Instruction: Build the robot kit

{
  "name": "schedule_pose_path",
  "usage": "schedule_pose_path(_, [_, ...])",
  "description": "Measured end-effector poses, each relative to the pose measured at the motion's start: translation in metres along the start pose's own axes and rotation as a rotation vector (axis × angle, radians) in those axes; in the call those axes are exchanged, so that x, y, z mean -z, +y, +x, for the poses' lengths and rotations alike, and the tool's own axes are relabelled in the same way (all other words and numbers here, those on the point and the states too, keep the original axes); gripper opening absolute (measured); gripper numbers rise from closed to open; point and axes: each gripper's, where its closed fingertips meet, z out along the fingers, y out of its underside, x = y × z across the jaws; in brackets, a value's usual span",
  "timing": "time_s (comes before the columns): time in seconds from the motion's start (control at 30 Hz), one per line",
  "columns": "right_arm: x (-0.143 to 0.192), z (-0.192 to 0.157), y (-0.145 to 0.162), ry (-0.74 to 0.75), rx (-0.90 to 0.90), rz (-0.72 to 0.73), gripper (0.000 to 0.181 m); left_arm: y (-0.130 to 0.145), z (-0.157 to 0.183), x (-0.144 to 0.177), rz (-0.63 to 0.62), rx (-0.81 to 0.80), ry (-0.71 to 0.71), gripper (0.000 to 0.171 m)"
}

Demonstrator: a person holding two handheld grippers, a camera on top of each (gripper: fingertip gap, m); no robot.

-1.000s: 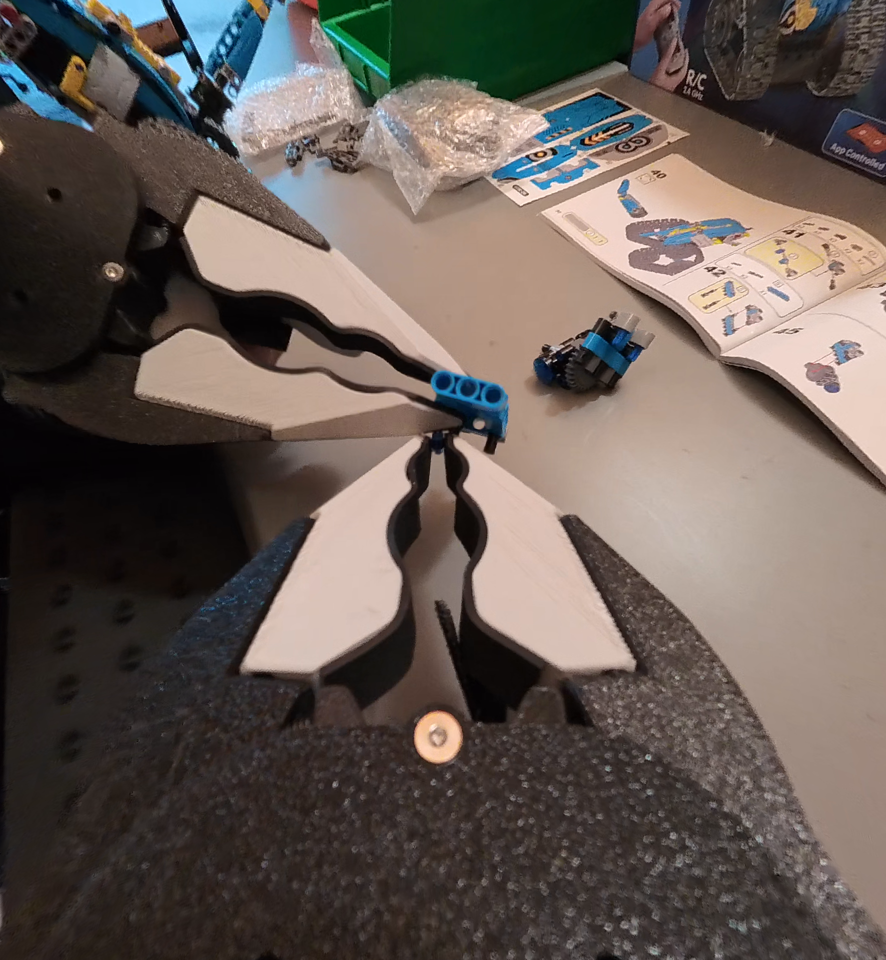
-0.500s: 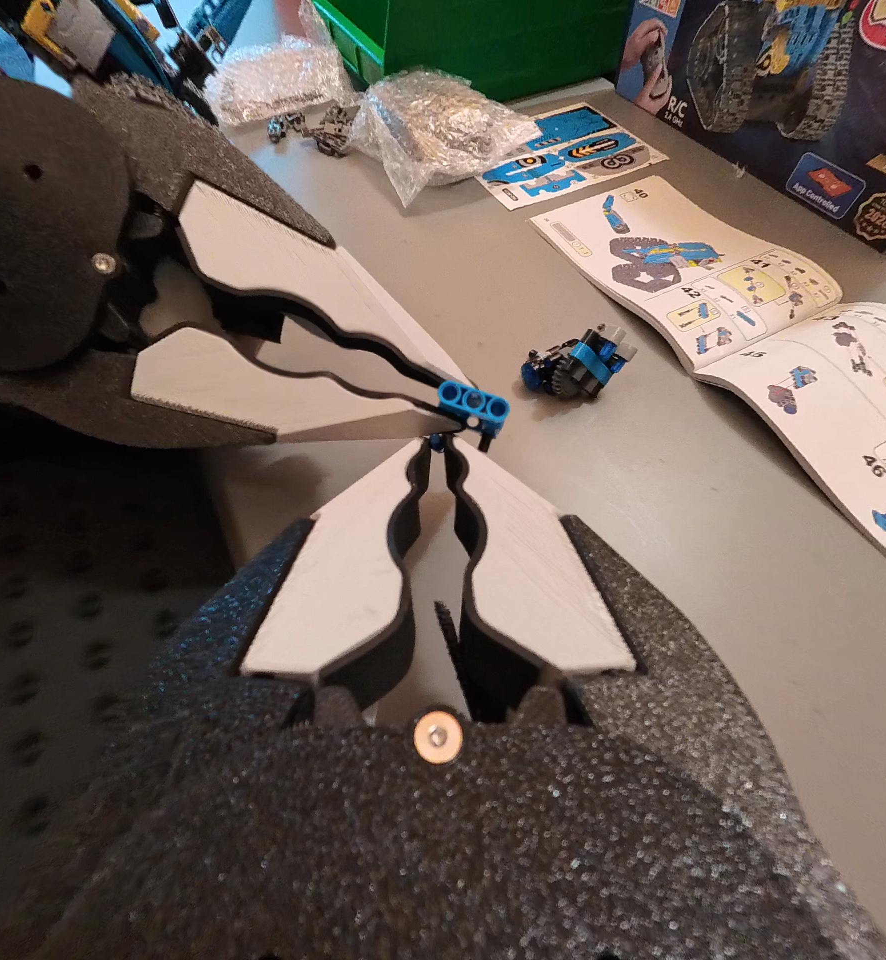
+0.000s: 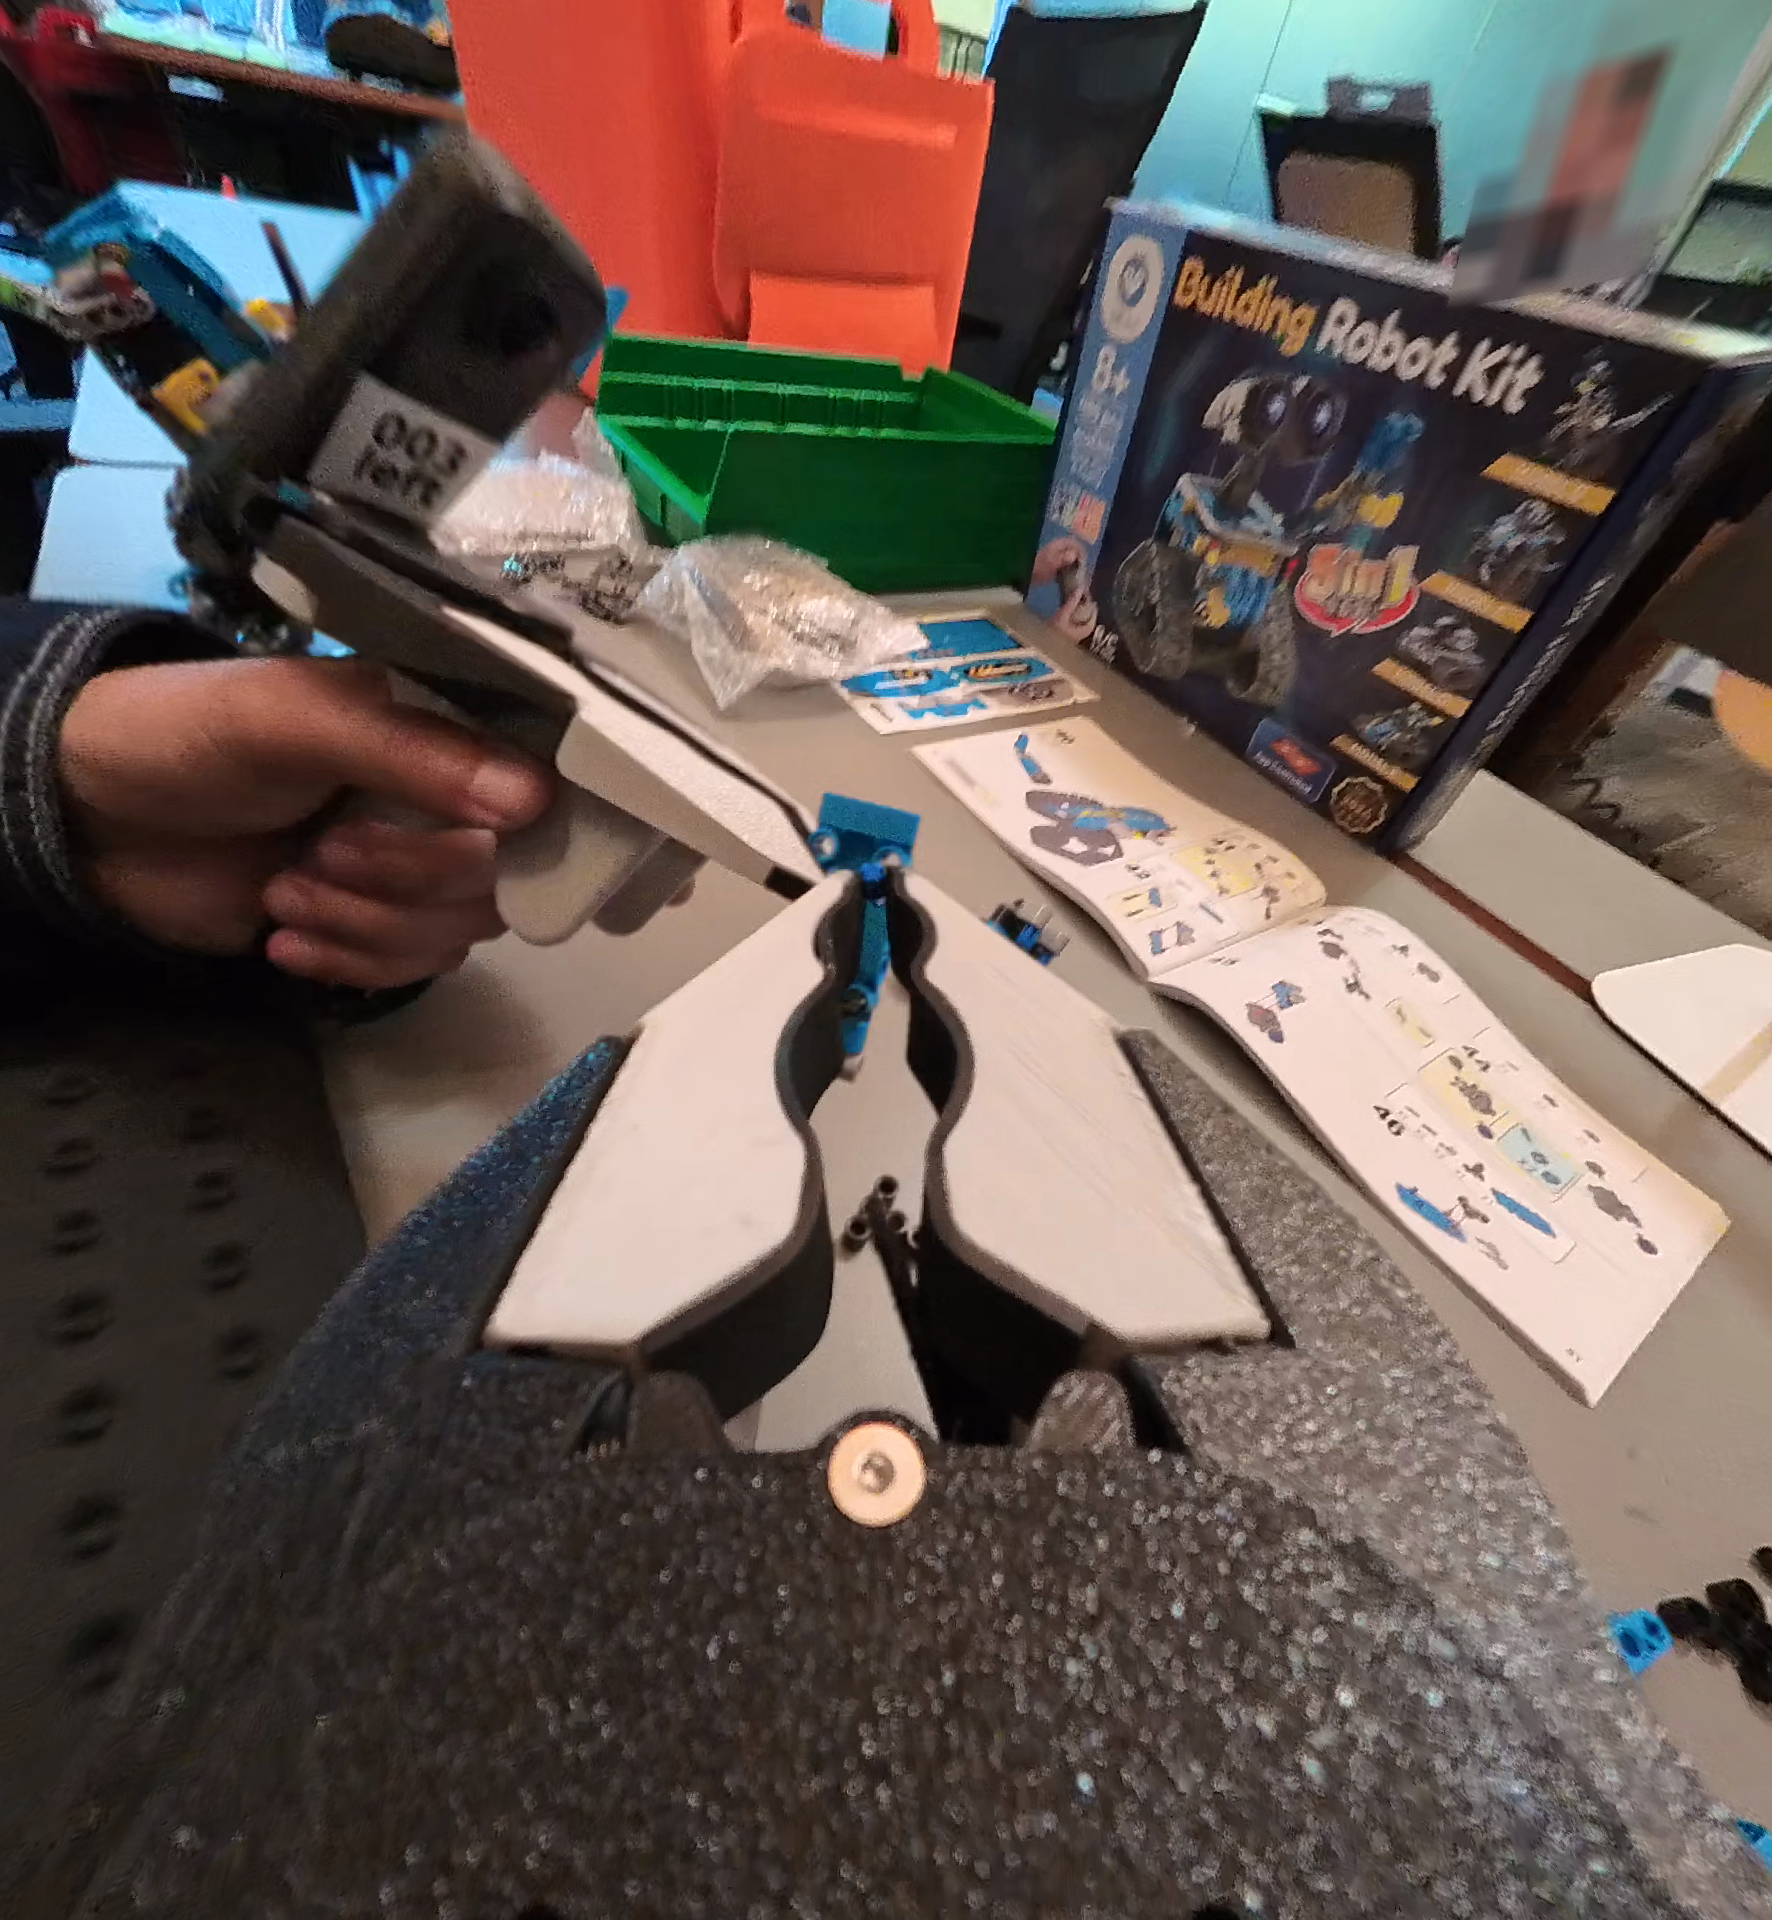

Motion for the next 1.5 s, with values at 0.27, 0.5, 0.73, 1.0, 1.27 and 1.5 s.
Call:
schedule_pose_path(0.27, [-0.004, 0.001, 0.0, 0.004, 0.008, -0.001, 0.003, 0.001, 0.016, -0.005, 0.025, 0.14, 0.132, 0.007])
schedule_pose_path(0.5, [-0.003, 0.001, -0.002, 0.046, 0.102, -0.001, 0.003, -0.002, 0.019, -0.004, 0.055, 0.168, 0.153, 0.006])
schedule_pose_path(0.73, [-0.005, 0.001, 0.001, 0.113, 0.188, -0.053, 0.003, -0.001, 0.014, -0.004, 0.039, -0.066, -0.014, 0.006])
schedule_pose_path(1.0, [-0.008, 0.003, 0.012, 0.159, 0.248, -0.137, 0.003, 0.006, 0.005, -0.006, -0.025, -0.3, -0.179, 0.007])
schedule_pose_path(1.27, [-0.016, 0.003, 0.025, 0.066, 0.026, -0.161, 0.003, 0.014, -0.004, -0.007, -0.085, -0.348, -0.225, 0.007])
schedule_pose_path(1.5, [-0.016, 0.003, 0.025, 0.016, -0.046, -0.124, 0.004, 0.013, -0.002, -0.008, -0.067, -0.228, -0.145, 0.007])
